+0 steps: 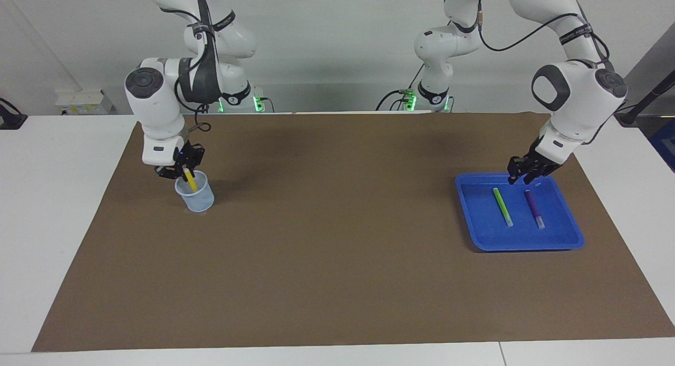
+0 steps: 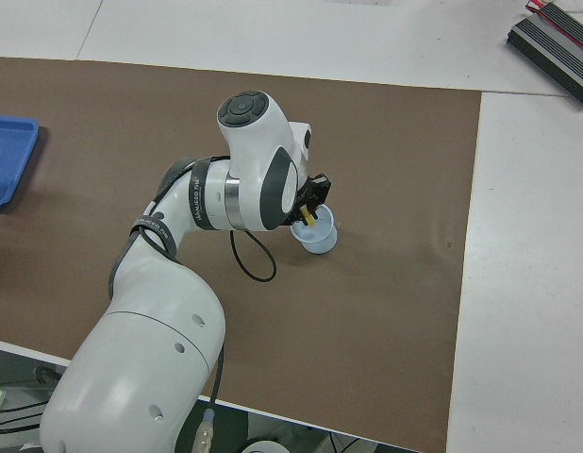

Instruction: Transfer and insert pens with both arms

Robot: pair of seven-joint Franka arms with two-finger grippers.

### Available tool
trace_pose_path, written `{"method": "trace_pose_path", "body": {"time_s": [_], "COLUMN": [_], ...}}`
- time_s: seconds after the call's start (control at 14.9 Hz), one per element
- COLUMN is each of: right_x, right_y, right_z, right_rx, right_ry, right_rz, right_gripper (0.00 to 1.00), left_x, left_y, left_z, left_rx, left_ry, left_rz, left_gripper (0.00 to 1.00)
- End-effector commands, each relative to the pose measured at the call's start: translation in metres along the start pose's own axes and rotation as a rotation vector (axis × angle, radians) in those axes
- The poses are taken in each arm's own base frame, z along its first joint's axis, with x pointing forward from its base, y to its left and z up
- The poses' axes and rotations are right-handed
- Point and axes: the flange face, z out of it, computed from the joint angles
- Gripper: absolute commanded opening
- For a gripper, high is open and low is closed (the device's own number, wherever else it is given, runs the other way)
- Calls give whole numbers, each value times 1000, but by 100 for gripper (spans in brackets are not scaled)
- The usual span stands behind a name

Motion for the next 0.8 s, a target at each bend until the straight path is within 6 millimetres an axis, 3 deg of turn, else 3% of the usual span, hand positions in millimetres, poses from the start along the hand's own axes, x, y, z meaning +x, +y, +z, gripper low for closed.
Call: {"method": "trace_pose_path", "body": {"time_s": [0.0,0.13,0.54,0.74], "right_x": [-7,-5,24,35], "right_y": [-3,-2,-5,-11], "right_z": [-3,-8,-49,-63], "right_rx": [-27,-35,-94,-100], "right_ry": [-1,6,71,100], "right_rz": [-11,-13,-52,-62], "right_gripper": [75,81,99,99], "left_x": [4,8,7,6], "left_y": [-6,-6,-9,-8], "left_z": [18,34,73,89], "left_rx": [20,21,30,33], "left_ry": [20,27,66,76], "left_rz": [13,10,7,8], "left_gripper": [53,53,53,54]}}
